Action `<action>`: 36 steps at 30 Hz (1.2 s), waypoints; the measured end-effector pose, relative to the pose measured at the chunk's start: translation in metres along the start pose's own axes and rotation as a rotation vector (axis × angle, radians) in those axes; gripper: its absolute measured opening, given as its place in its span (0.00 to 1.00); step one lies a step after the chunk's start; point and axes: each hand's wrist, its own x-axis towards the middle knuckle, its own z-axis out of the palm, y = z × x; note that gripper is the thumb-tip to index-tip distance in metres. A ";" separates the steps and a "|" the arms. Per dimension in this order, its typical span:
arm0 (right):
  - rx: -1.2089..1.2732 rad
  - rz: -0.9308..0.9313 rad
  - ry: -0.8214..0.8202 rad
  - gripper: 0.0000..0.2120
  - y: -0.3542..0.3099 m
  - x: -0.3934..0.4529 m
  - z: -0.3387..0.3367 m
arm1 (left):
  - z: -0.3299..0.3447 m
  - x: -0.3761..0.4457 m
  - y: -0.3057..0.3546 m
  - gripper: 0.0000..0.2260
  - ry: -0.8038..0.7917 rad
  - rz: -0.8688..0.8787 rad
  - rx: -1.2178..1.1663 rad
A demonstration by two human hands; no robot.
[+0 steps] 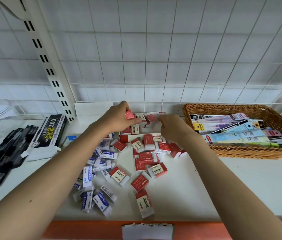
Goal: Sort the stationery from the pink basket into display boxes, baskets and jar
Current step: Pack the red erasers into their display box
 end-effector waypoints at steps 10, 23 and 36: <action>0.033 0.047 -0.003 0.07 -0.018 0.035 0.011 | 0.005 -0.002 -0.017 0.22 0.097 -0.120 -0.055; 0.093 -0.023 0.120 0.12 -0.003 0.026 0.014 | 0.028 0.006 0.006 0.15 0.282 0.104 -0.014; 0.115 -0.064 0.148 0.12 0.005 0.014 0.022 | 0.031 0.009 0.003 0.14 0.110 0.247 0.234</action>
